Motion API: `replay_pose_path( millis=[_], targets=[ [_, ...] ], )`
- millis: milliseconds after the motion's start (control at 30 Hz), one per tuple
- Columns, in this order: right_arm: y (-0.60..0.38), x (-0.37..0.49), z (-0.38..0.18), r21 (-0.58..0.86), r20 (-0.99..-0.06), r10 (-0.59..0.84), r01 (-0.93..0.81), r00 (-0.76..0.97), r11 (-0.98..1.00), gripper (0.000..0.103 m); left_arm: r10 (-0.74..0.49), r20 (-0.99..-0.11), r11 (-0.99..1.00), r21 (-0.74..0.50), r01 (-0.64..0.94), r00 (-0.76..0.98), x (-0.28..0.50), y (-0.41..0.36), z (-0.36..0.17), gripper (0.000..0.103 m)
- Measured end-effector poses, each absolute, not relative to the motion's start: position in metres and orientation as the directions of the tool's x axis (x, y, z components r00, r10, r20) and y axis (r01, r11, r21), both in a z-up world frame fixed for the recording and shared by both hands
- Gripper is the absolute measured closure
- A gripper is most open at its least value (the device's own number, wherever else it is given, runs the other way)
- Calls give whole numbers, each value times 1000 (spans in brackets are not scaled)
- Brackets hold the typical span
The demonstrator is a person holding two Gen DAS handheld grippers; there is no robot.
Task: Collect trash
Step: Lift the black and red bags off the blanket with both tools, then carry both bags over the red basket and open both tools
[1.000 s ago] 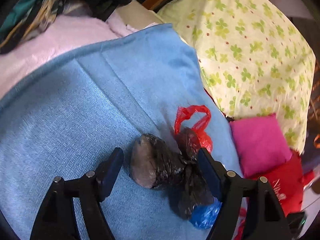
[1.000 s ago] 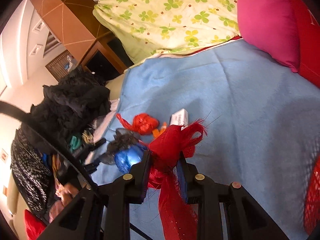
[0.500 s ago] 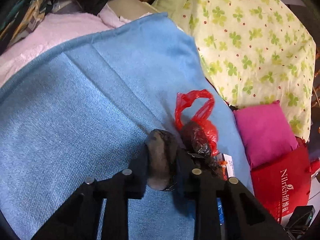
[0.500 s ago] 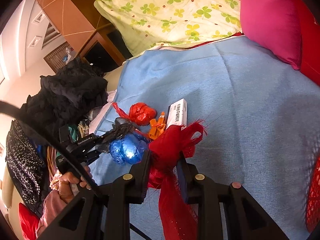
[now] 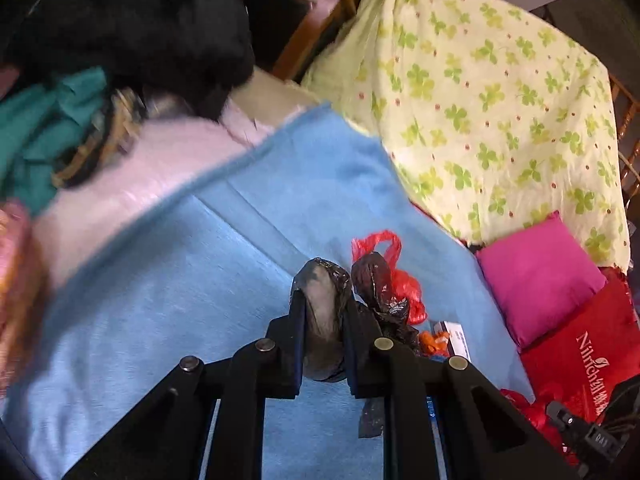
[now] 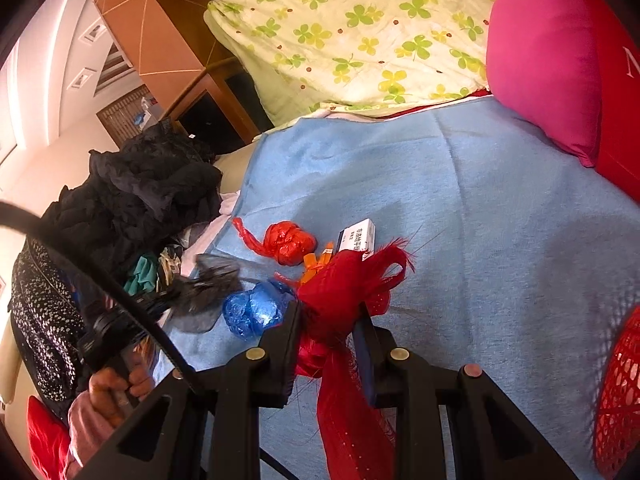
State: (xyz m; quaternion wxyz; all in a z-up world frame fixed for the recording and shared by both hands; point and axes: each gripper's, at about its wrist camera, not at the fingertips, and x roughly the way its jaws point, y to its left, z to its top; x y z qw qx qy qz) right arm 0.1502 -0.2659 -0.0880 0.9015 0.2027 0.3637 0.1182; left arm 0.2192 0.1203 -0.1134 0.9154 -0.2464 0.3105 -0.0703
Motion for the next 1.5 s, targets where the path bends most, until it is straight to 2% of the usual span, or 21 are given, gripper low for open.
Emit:
replay_pose_path(
  millis=[100,300,500,600,1000,1500],
  targets=[
    [-269,148,-85,460,-597,363,-65,716,885,76,-247,-517,875,-483,-41,820,202,123,-110,86],
    [-269,136,-71,441,-553,356,-98,753,892,76,-253,-453,866,-500,-8,855,166,120,-93,86],
    [-272,120,-50,418,-479,355,-147,803,896,76,-283,-416,889,-451,75,864,148,87,-57,86],
    [-275,109,-39,402,-437,350,-169,829,900,76,-283,-409,915,-386,116,868,140,59,-37,86],
    [-321,64,-8,366,-322,282,-156,904,917,76,-424,-380,897,-304,322,822,115,-43,5,86],
    [-419,9,9,436,-209,126,-23,970,900,76,-606,-377,792,-209,574,700,89,-185,36,86]
  ],
)
